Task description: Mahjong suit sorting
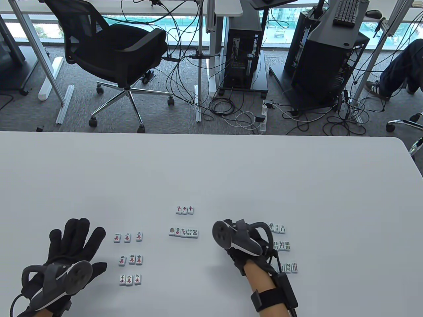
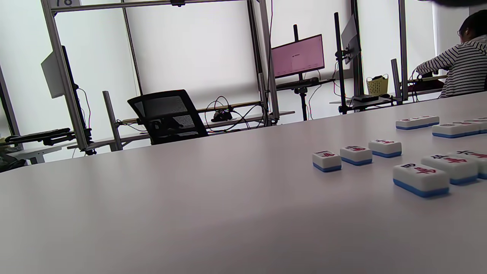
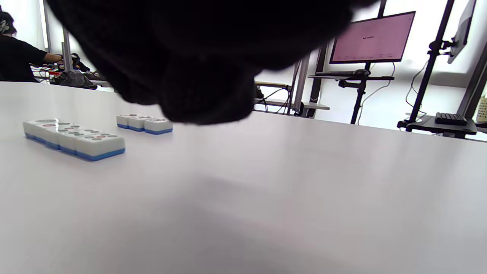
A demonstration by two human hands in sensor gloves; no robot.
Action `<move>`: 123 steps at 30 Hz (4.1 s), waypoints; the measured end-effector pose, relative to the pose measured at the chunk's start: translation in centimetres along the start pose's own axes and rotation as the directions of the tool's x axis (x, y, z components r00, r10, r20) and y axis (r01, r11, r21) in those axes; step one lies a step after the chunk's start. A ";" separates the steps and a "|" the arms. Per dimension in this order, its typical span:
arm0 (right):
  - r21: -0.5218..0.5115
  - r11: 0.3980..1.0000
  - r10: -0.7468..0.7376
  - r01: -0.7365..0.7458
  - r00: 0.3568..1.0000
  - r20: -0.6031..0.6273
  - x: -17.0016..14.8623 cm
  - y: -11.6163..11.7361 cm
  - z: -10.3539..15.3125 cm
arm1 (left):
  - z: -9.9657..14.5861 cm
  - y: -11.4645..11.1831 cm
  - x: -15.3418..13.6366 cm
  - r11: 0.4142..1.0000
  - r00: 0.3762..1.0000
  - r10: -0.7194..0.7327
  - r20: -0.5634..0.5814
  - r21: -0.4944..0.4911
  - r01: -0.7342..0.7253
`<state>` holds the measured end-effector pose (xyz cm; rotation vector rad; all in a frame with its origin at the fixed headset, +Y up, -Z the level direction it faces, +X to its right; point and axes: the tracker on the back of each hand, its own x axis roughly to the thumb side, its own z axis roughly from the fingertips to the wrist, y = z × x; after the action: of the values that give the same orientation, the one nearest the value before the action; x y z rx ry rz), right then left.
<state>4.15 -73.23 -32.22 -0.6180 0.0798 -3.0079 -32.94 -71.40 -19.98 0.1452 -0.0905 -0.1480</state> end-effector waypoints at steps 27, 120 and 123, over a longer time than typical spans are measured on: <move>0.231 0.969 0.082 -0.088 0.996 0.034 0.3 -0.5 0.6 | 0.1 0.0 -0.1 0.999 1.000 0.023 0.020 0.028 -0.023; 0.412 0.892 0.218 -0.189 0.976 -0.024 -6.9 2.3 8.5 | -0.3 -1.7 0.4 0.998 1.000 -0.011 -0.005 -0.062 0.011; 0.421 0.871 0.274 -0.253 0.962 0.010 -6.1 3.2 8.4 | -0.3 -1.8 0.5 0.997 1.000 -0.019 -0.007 -0.070 0.019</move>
<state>13.24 -76.23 -27.10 -0.4427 -0.4339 -2.6480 -32.65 -73.15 -20.53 0.0768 -0.0762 -0.1695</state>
